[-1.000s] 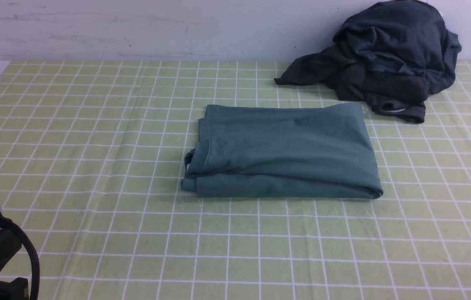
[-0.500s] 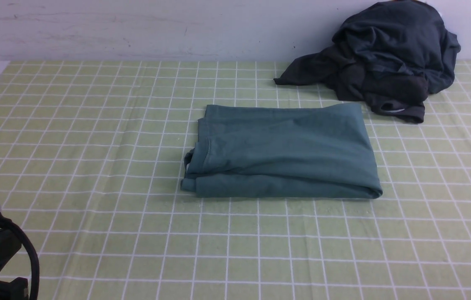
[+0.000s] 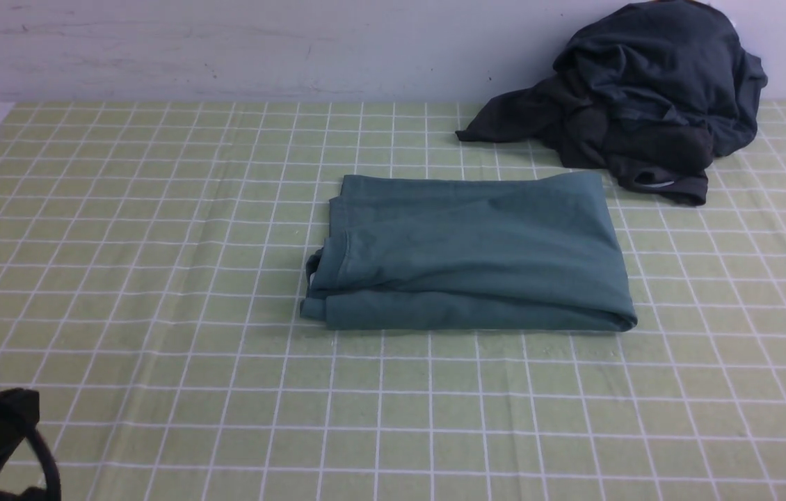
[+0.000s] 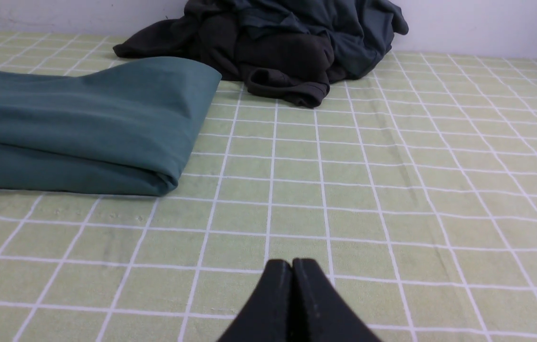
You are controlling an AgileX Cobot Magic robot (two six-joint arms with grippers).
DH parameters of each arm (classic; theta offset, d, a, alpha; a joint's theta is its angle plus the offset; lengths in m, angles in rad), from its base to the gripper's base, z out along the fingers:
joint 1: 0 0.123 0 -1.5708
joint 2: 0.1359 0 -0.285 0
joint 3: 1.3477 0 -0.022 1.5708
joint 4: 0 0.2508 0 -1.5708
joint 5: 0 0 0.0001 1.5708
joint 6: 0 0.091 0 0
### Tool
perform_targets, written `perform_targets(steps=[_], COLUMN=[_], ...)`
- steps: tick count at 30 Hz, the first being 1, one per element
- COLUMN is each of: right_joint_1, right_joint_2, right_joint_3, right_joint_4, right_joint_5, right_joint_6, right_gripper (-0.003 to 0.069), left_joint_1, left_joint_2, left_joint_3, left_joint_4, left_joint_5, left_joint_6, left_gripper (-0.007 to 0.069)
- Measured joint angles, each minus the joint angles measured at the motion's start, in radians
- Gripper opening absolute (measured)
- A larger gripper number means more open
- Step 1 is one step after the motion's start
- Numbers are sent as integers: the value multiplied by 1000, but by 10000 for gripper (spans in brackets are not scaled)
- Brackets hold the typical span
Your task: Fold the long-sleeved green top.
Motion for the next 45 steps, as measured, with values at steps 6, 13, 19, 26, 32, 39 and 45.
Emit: perform_targets(steps=[6,13,19,26,32,39,45], right_joint_1=[0,0,0,0,0,0,0], right_joint_2=[0,0,0,0,0,0,0], right_joint_3=[0,0,0,0,0,0,0], right_joint_4=[0,0,0,0,0,0,0], right_joint_5=[0,-1,-1,-1,-1,-1,-1], right_joint_6=[-6,-6,-6,-6,-6,-6,-6], right_gripper=[-13,-13,-13,-13,-13,-13,-13], left_joint_1=[-3,-3,-2,-3,-3,-3,-3], left_joint_2=[-241,-425,-426,-426,-426,-426,-426], left_joint_3=[182,370,412,407,405,405,405], left_joint_4=[16,127,258,351,352,348,348], left_joint_5=[-17,-287,-341,-195,-186,-185,-185], left_joint_6=[0,-30,-109,-299,-306,-312,-312], left_gripper=[-3,-3,-3,-3,-3,-3,-3])
